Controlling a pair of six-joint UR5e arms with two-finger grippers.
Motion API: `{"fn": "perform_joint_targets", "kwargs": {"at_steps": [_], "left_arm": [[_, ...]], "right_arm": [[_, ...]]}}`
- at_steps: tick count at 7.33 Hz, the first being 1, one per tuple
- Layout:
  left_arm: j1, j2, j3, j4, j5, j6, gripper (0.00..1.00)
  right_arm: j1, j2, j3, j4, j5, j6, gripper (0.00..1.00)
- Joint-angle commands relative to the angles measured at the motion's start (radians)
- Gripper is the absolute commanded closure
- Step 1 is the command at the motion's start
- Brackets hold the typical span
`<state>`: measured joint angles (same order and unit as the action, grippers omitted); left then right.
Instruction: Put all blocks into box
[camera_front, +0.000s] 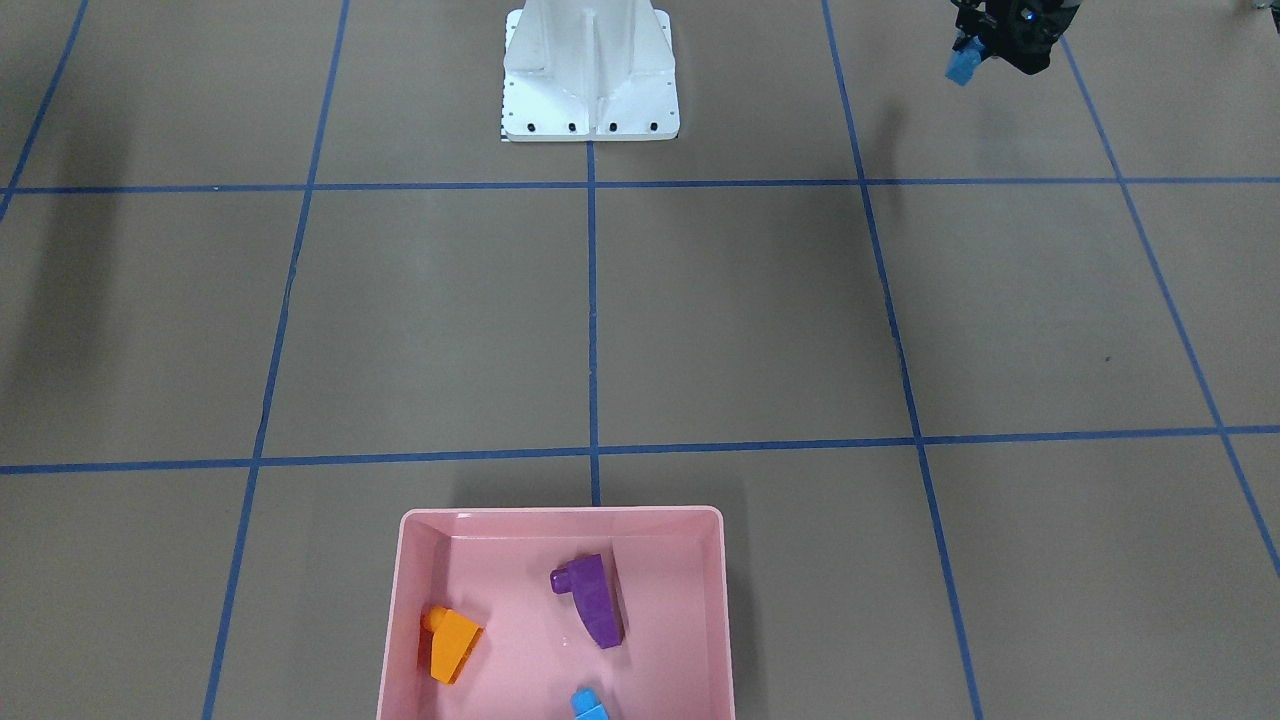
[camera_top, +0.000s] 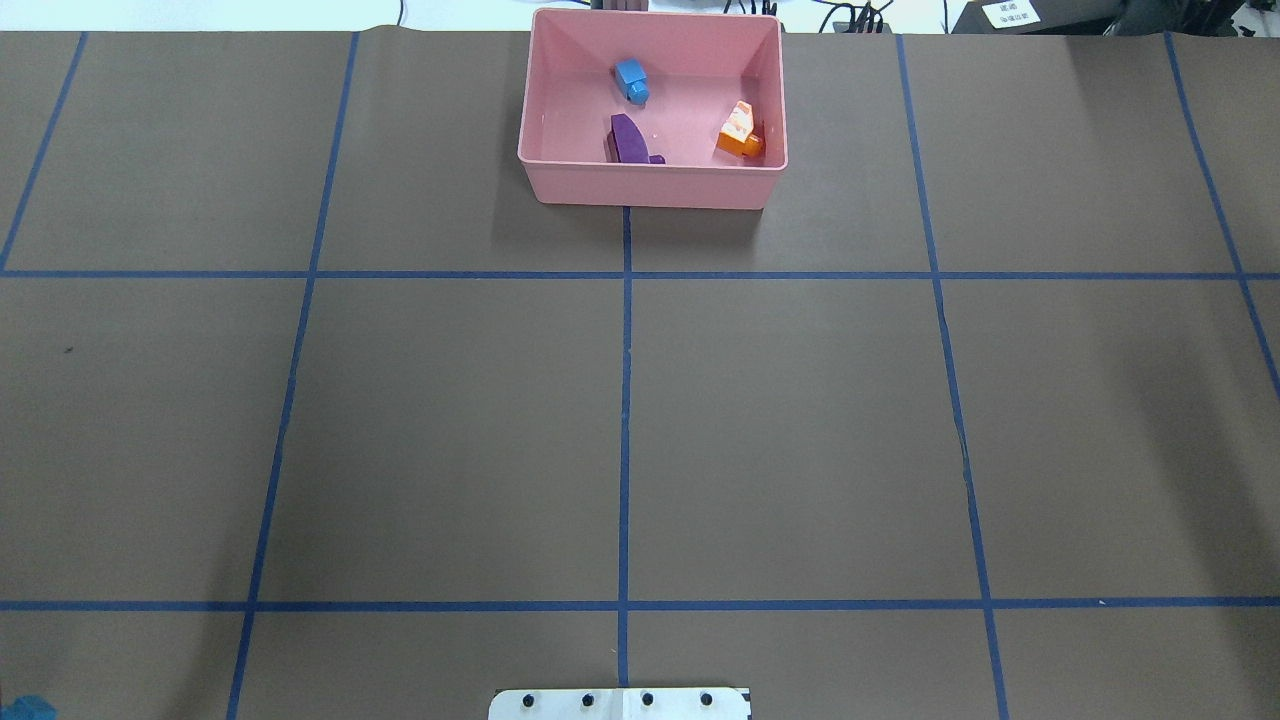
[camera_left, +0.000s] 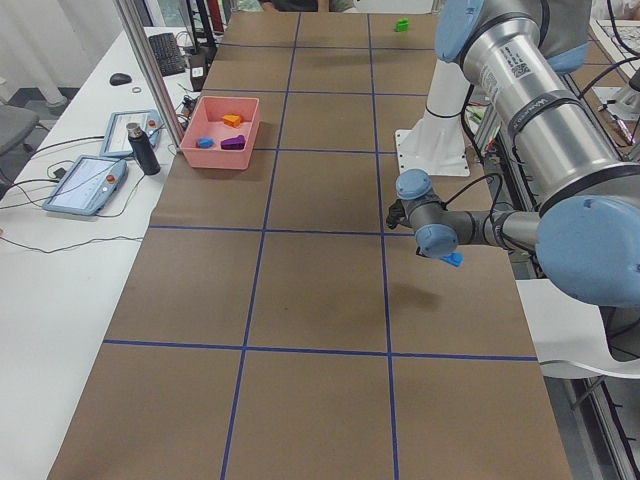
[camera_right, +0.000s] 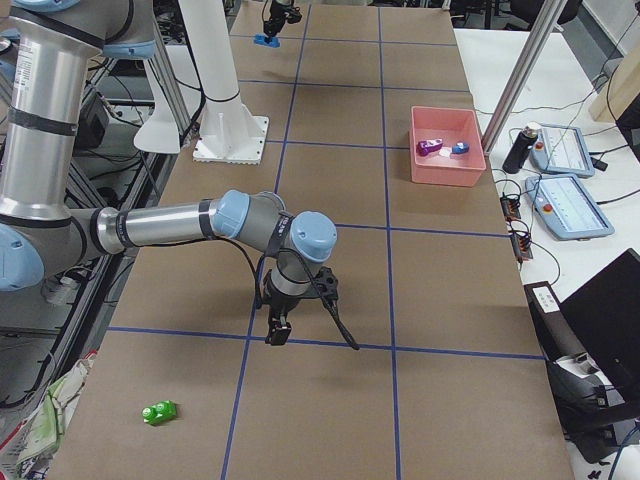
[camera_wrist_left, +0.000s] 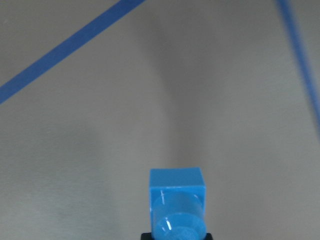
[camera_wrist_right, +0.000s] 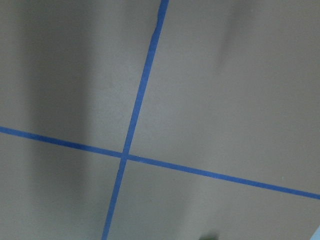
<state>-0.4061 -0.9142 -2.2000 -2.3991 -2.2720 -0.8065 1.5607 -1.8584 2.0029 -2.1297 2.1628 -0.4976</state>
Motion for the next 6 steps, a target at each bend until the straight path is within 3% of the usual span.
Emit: {"fn": "perform_joint_targets", "kwargs": {"at_steps": [1, 3, 5, 6], "left_arm": [[-0.26, -0.172, 0.02, 0.015, -0.205, -0.003, 1.0], [-0.376, -0.353, 0.045, 0.177, -0.242, -0.003, 1.0], [-0.453, -0.6, 0.049, 0.433, -0.241, -0.003, 1.0], [-0.47, -0.656, 0.054, 0.49, -0.238, -0.003, 1.0]], "right_arm": [[0.001, -0.101, 0.002, 0.077, -0.004, -0.009, 0.0], [0.001, -0.163, -0.06, 0.195, -0.011, -0.01, 0.0], [0.001, -0.165, -0.23, 0.377, -0.029, -0.025, 0.0], [0.001, -0.174, -0.313, 0.464, -0.029, -0.027, 0.0]]}}
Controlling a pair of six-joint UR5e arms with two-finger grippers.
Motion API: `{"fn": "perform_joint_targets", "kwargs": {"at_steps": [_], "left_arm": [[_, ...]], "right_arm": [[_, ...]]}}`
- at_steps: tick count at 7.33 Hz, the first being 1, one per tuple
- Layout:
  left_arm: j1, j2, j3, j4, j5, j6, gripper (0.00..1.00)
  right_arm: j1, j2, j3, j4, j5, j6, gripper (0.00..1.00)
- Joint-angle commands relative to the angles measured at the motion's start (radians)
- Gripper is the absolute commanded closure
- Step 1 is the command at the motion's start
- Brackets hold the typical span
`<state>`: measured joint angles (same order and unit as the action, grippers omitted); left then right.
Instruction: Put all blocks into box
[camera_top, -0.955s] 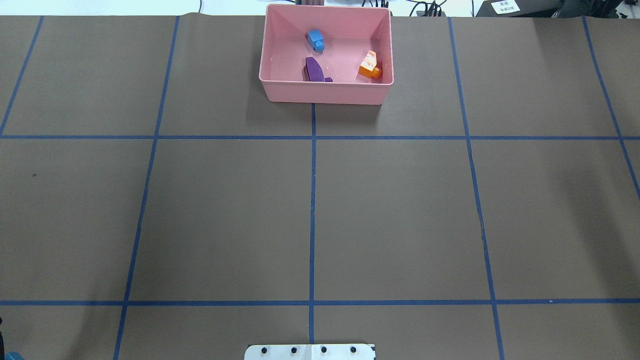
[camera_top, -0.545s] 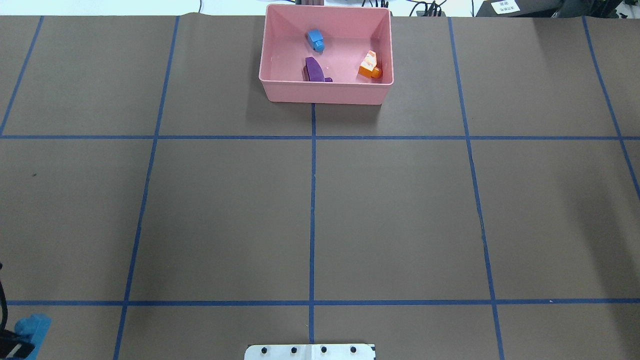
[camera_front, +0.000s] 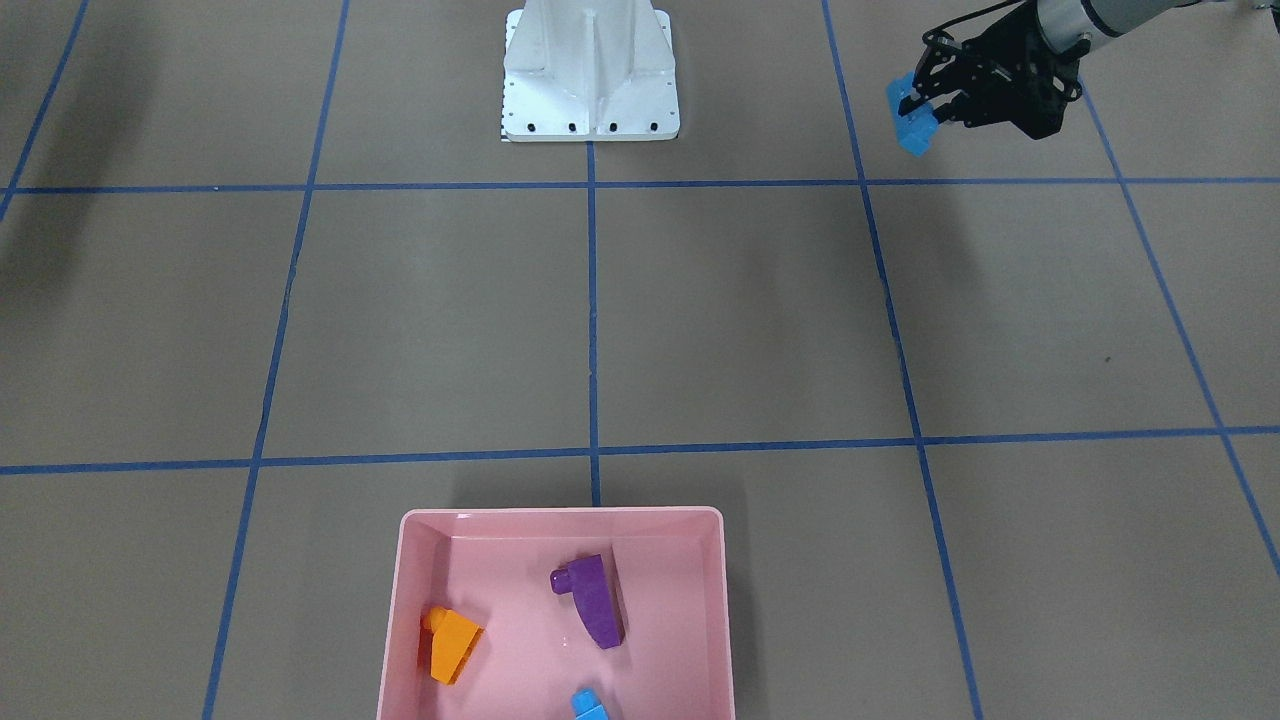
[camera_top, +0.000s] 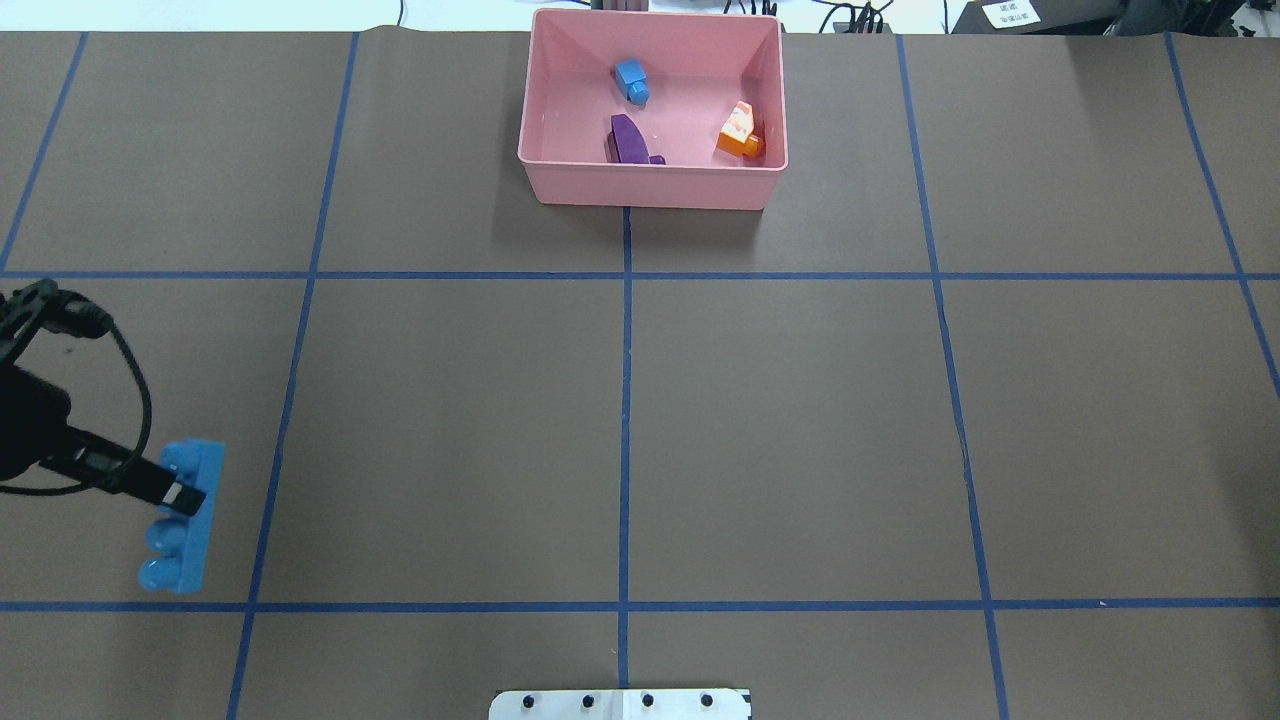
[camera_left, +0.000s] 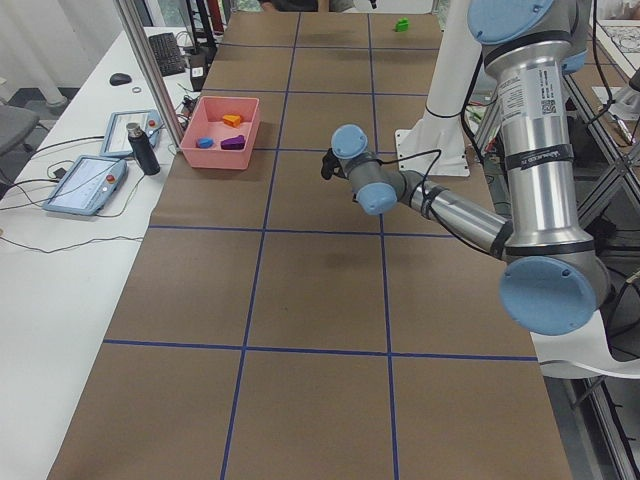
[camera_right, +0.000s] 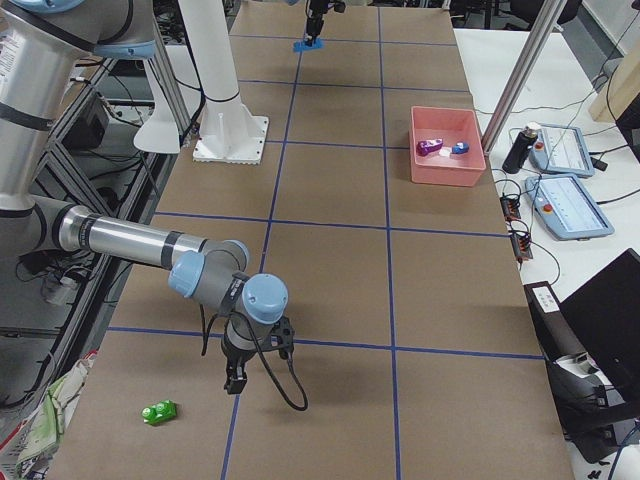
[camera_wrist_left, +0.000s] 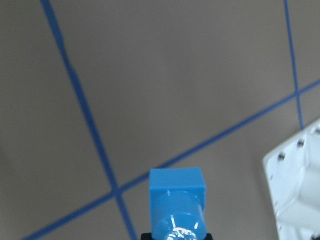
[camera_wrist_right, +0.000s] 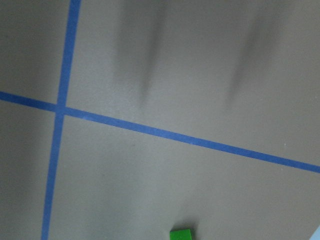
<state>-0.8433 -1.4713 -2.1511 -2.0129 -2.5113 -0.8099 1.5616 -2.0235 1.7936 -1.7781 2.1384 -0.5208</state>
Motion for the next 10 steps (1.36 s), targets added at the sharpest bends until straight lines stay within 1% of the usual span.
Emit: {"fn": "perform_joint_targets", "kwargs": {"at_steps": [1, 2, 4, 6, 7, 8, 9, 10], "left_arm": [[-0.04, -0.156, 0.025, 0.15, 0.008, 0.0, 1.0], [-0.042, -0.211, 0.042, 0.181, 0.008, -0.003, 1.0], [-0.066, -0.381, 0.115, 0.274, 0.014, -0.005, 1.0], [-0.079, -0.447, 0.175, 0.278, 0.032, -0.005, 1.0], [-0.08, -0.467, 0.184, 0.279, 0.043, -0.005, 1.0], [-0.08, -0.515, 0.218, 0.29, 0.057, -0.009, 1.0], [-0.08, -0.603, 0.278, 0.308, 0.096, -0.034, 1.0], [-0.08, -0.662, 0.331, 0.309, 0.097, -0.041, 1.0]], "right_arm": [[-0.002, -0.014, -0.159, 0.187, -0.005, -0.011, 0.0], [-0.002, -0.02, -0.19, 0.209, 0.0, -0.016, 0.0], [-0.002, -0.046, -0.207, 0.209, 0.015, -0.065, 0.0], [-0.003, -0.072, -0.223, 0.209, 0.053, -0.115, 0.0], [-0.005, -0.073, -0.247, 0.209, 0.057, -0.149, 0.0], [-0.005, -0.073, -0.267, 0.209, 0.058, -0.174, 0.0], [-0.005, -0.073, -0.282, 0.209, 0.058, -0.177, 0.0], [-0.006, -0.073, -0.308, 0.21, 0.083, -0.183, 0.0]]}}
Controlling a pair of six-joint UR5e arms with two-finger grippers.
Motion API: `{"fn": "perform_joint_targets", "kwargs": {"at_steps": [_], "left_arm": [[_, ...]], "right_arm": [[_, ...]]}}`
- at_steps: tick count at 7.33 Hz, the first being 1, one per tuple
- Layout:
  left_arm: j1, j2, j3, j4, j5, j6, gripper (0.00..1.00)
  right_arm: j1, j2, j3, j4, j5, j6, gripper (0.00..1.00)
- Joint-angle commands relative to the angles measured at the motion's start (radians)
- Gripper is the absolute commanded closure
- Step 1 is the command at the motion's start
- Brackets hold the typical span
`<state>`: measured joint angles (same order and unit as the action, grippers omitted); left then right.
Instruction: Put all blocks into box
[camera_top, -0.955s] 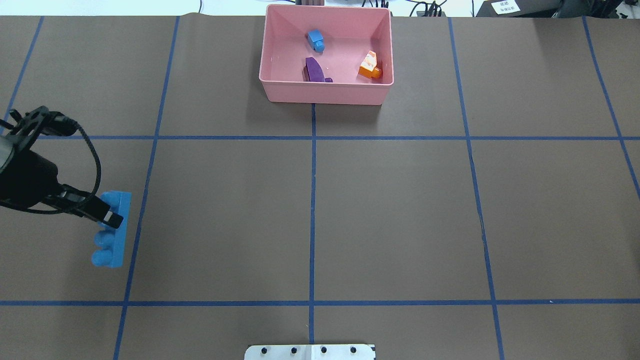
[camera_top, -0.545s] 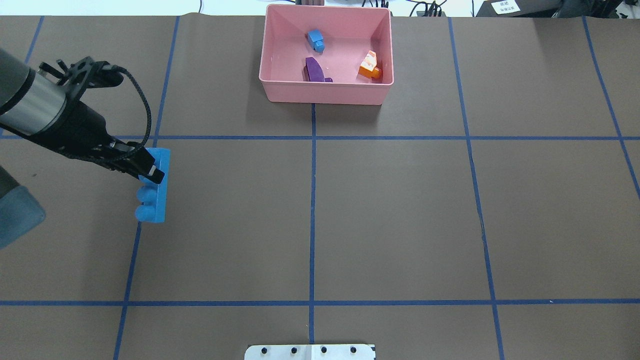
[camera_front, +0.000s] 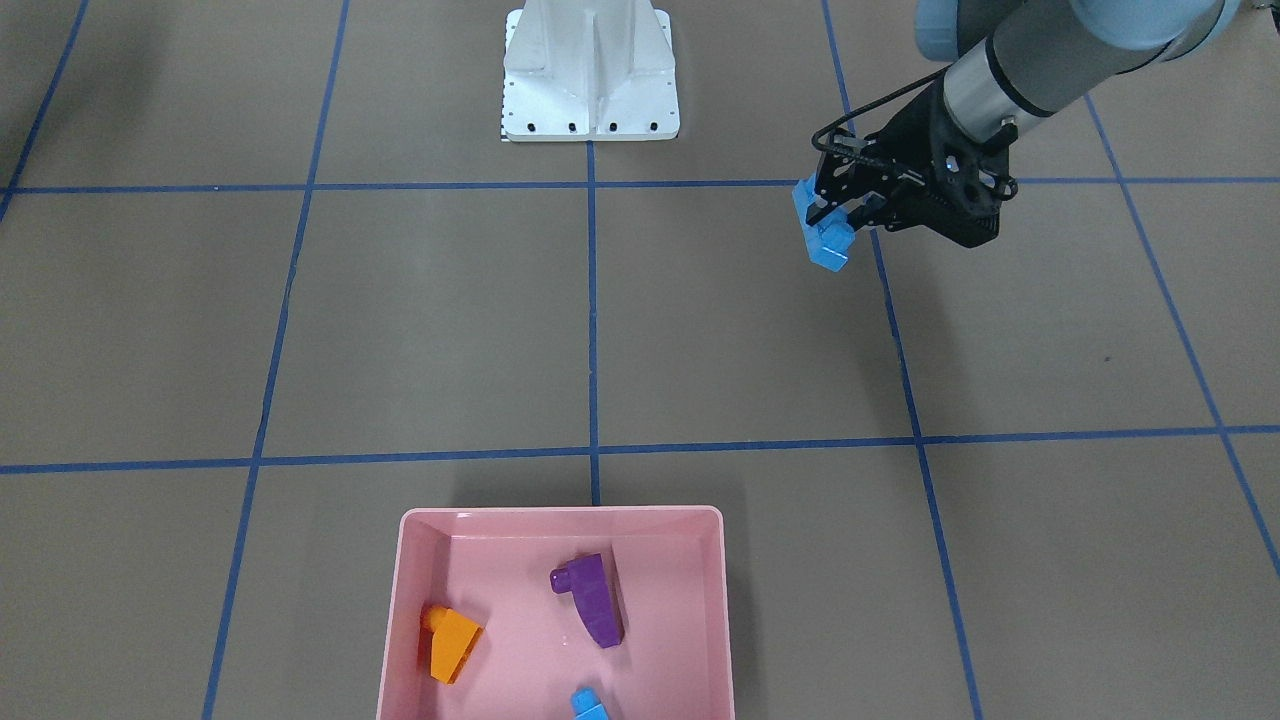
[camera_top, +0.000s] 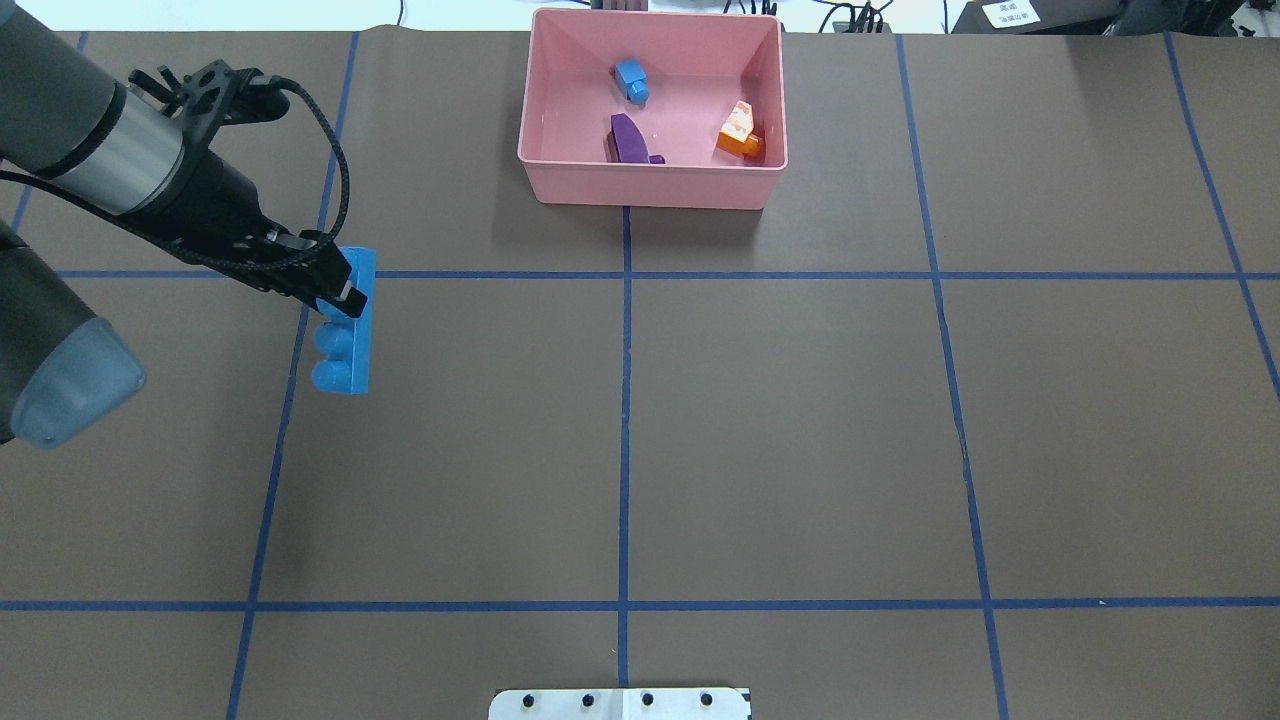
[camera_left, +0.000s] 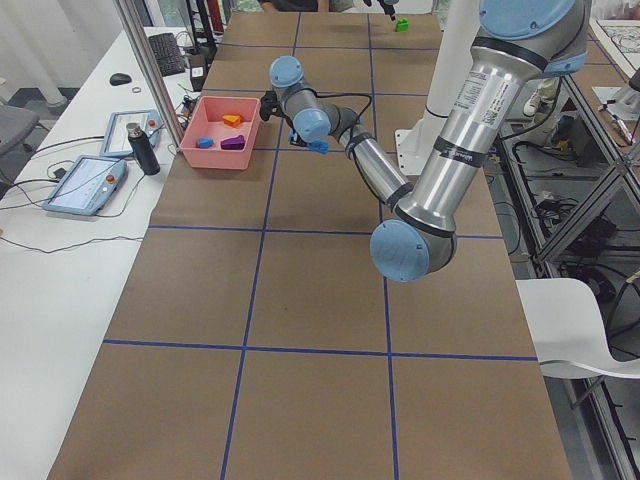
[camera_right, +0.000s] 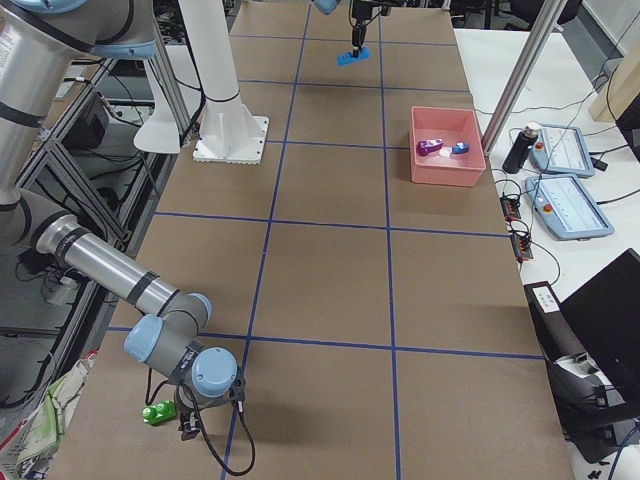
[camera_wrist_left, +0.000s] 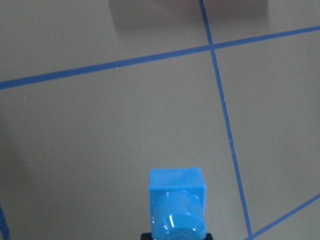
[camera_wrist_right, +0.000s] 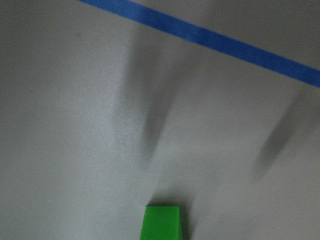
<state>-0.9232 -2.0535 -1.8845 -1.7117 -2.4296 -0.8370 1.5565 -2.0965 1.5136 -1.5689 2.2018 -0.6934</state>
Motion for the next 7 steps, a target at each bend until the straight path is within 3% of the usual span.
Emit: {"fn": "perform_joint_targets", "kwargs": {"at_steps": [1, 5, 7], "left_arm": [[-0.005, -0.126, 0.111, 0.007, 0.017, -0.016, 1.0], [-0.019, -0.158, 0.137, 0.007, 0.04, -0.016, 1.0], [-0.023, -0.166, 0.142, 0.007, 0.06, -0.014, 1.0]], "right_arm": [[-0.001, 0.0, -0.045, 0.001, 0.045, -0.026, 0.0], [-0.003, 0.0, -0.09, 0.001, 0.064, -0.044, 0.01], [-0.003, 0.0, -0.116, 0.001, 0.085, -0.052, 0.06]]}}
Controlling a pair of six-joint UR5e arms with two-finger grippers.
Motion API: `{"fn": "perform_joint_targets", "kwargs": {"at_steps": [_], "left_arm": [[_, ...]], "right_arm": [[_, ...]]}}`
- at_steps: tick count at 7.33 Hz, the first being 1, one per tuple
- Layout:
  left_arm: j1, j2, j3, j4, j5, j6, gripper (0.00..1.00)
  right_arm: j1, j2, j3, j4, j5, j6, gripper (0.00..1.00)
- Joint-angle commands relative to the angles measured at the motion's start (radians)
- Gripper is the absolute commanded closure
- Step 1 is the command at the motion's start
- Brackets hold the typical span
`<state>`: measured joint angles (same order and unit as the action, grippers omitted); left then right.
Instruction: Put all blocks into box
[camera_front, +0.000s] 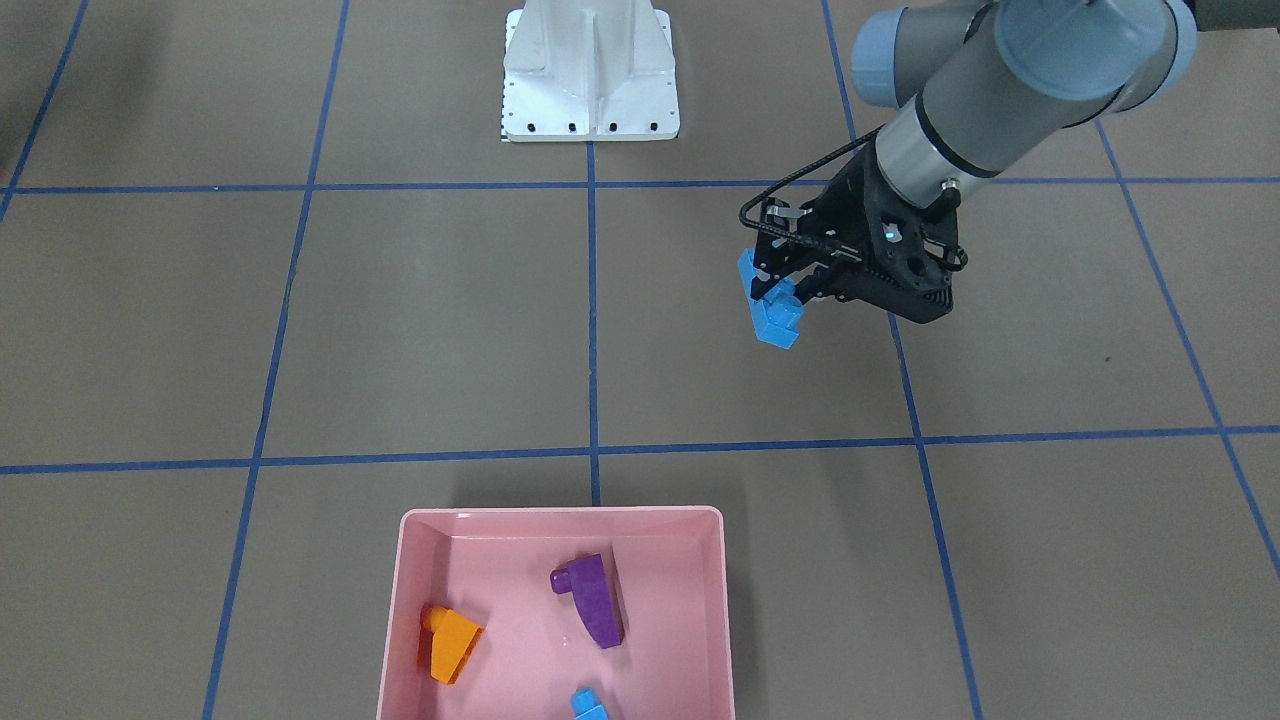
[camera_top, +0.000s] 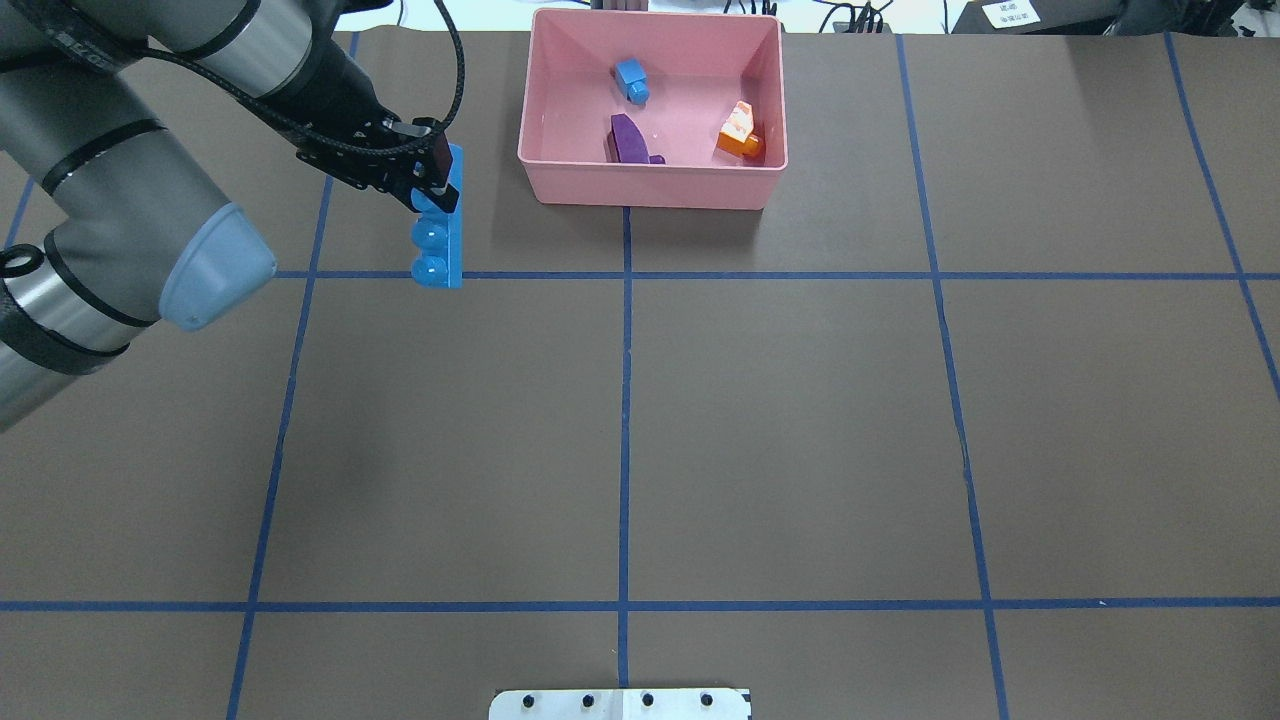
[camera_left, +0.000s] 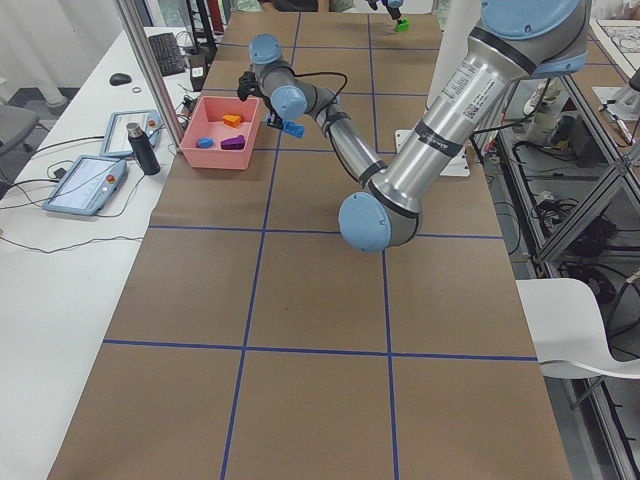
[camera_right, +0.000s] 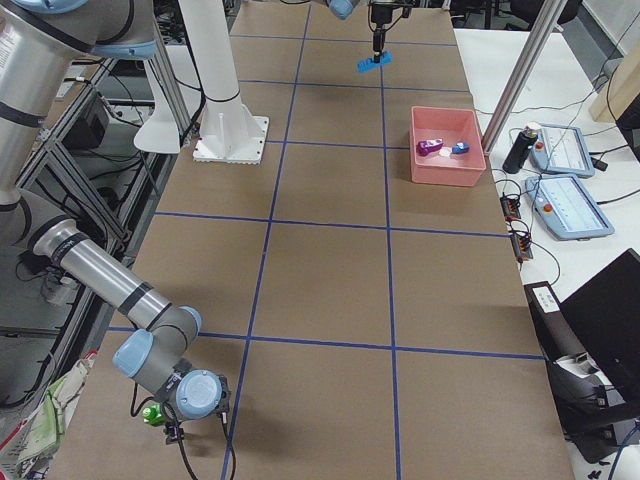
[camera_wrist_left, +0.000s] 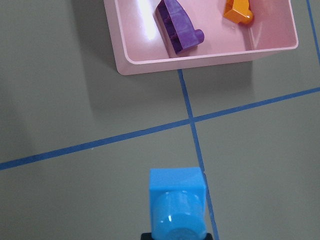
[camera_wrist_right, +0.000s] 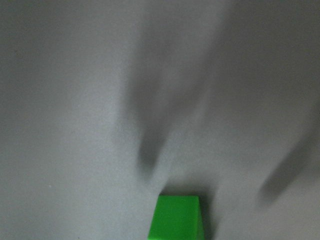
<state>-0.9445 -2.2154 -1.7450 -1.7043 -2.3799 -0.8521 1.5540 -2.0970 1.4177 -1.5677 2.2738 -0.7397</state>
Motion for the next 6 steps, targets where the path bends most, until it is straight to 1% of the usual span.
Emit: {"fn": "perform_joint_targets", "kwargs": {"at_steps": [1, 2, 3, 4, 5, 6], "left_arm": [[-0.002, -0.01, 0.004, 0.0, 0.013, 0.001, 1.0], [-0.002, -0.021, 0.007, 0.0, 0.013, -0.001, 1.0], [-0.002, -0.056, 0.042, 0.0, 0.025, -0.001, 1.0], [-0.002, -0.087, 0.074, 0.0, 0.025, -0.002, 1.0], [-0.002, -0.092, 0.077, 0.0, 0.025, -0.004, 1.0], [0.0, -0.104, 0.079, 0.0, 0.025, -0.024, 1.0]], "right_arm": [[0.0, 0.0, -0.025, 0.0, 0.016, -0.003, 0.2], [0.0, 0.0, -0.042, 0.0, 0.016, 0.0, 0.56], [0.0, 0.0, -0.045, 0.0, 0.015, -0.001, 0.93], [0.0, 0.0, -0.048, 0.0, 0.013, -0.001, 1.0], [0.0, 0.0, -0.048, 0.005, 0.012, -0.006, 1.0], [0.001, -0.002, -0.048, 0.061, 0.006, -0.001, 1.0]]}}
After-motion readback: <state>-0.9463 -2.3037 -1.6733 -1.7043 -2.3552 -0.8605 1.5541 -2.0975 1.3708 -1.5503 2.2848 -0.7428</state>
